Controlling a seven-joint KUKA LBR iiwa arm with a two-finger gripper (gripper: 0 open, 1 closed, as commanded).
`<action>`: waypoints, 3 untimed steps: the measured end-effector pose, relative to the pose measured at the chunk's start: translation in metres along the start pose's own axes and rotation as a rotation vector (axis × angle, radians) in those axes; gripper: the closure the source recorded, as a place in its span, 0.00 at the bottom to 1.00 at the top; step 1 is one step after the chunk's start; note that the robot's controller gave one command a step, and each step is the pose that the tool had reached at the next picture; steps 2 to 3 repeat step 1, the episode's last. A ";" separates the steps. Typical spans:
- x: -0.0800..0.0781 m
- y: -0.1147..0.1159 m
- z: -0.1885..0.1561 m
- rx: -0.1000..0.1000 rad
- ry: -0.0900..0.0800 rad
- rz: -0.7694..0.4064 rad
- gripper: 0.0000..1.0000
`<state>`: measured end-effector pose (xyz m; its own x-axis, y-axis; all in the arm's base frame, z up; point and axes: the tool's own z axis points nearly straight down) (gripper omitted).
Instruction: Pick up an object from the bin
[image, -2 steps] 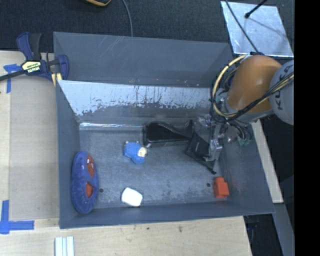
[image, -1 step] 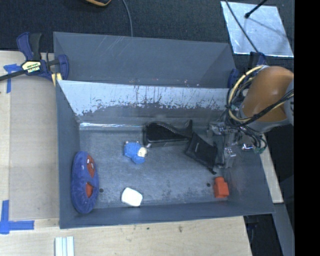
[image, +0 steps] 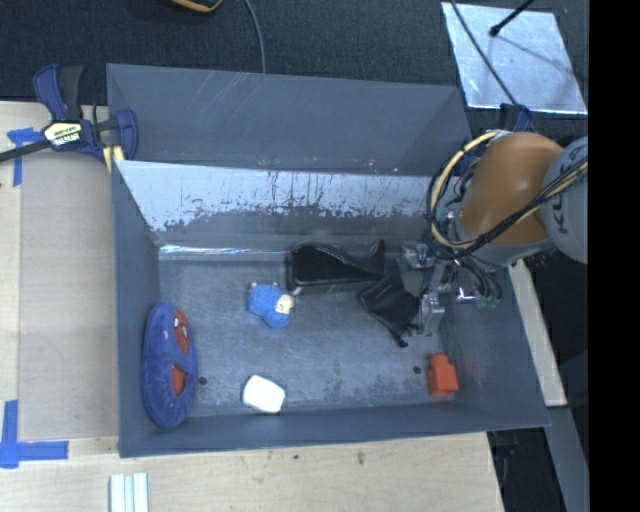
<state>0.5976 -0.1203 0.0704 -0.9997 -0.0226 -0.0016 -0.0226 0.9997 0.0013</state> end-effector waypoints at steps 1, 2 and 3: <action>0.000 -0.001 0.000 0.001 -0.001 0.001 1.00; 0.000 -0.001 0.000 0.001 -0.001 0.001 1.00; 0.000 -0.001 0.000 0.001 -0.001 0.001 1.00</action>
Offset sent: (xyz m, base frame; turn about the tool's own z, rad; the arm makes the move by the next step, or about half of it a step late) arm 0.0000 0.0000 0.0000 0.0000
